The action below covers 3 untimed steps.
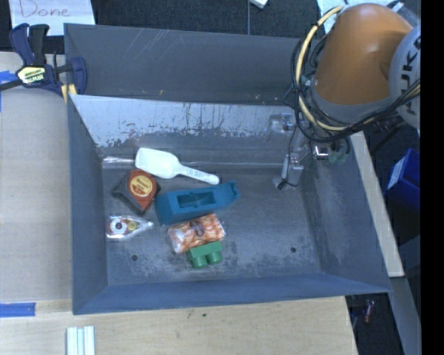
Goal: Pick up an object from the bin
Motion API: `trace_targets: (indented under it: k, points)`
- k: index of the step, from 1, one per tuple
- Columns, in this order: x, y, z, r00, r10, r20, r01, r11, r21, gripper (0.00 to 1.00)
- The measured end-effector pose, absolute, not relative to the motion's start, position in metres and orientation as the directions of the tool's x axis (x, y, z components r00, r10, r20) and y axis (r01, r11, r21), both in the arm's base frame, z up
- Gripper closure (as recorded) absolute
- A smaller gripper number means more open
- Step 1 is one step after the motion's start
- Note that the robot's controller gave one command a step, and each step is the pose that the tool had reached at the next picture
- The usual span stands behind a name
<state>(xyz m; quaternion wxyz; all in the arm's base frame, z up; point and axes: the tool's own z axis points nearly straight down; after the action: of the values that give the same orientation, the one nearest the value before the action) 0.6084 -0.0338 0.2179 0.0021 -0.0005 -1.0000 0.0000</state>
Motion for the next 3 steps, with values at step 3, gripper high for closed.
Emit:
trace_targets:
  k: [3]
  points:
    - [0.594,0.079,0.071,-0.996,0.088,-0.018,0.088,0.996,0.001,0.00]
